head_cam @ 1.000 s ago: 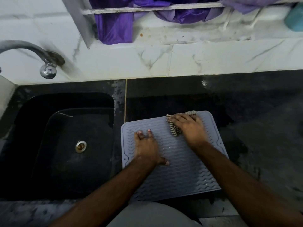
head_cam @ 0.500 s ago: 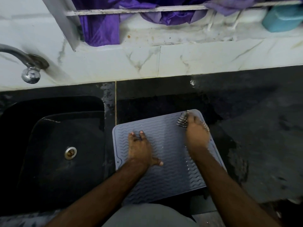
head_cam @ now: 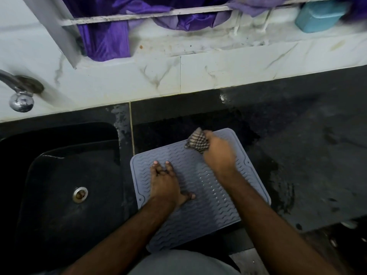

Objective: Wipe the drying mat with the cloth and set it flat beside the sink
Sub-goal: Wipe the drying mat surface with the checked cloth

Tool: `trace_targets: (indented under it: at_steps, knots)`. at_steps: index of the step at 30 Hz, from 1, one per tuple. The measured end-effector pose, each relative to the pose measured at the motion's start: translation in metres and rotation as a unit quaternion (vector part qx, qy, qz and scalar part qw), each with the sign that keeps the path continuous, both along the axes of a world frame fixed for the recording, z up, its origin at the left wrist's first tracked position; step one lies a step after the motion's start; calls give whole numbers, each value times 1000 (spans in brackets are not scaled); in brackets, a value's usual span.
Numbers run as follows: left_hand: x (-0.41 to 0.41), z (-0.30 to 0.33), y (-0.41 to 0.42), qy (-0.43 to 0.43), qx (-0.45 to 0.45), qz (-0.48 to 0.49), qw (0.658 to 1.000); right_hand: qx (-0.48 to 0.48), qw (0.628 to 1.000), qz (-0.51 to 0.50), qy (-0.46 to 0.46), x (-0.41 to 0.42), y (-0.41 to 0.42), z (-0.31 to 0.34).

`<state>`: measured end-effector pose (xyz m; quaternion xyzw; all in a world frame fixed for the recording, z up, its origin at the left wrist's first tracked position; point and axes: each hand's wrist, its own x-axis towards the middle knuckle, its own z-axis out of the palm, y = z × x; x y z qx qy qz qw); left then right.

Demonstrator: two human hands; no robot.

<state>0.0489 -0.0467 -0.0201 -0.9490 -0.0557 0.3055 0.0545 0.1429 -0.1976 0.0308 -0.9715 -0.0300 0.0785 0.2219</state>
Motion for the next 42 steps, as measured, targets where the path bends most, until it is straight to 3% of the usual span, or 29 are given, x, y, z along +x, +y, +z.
trace_targets:
  at_steps: [3, 6, 10, 14, 20, 24, 30, 34, 38, 42]
  knots:
    - [-1, -3, 1, -4, -2, -6, 1000, -8, 998, -57, -38, 16, -34, 8]
    - [-4, -3, 2, -11, -8, -9, 1000, -101, 993, -55, 4, 26, -43, -8]
    - [-8, -2, 2, -28, -27, 3, 999, -216, 970, -30, 106, 7, -10, -50]
    - [-7, 2, 2, -11, -40, 8, 999, -234, 967, -31, 93, -11, 35, -63]
    - [-10, -1, 4, -12, -25, -53, 998, -94, 987, 107, 68, -51, 81, -46]
    - [-8, -2, 4, -13, -18, -27, 999, 92, 993, 20, 66, -24, 35, -14]
    - [-5, -7, 5, -13, -18, -20, 1000, 191, 976, -104, -17, 21, -32, 17]
    - [-6, -7, 5, -15, -25, -19, 999, 53, 991, -116, -30, 36, -41, -7]
    - [-5, -5, 4, -13, -30, -7, 999, -147, 985, -66, 59, 24, -12, -52]
    - [-6, 0, 4, -6, -38, -2, 999, -181, 981, -49, 40, 4, 38, -69]
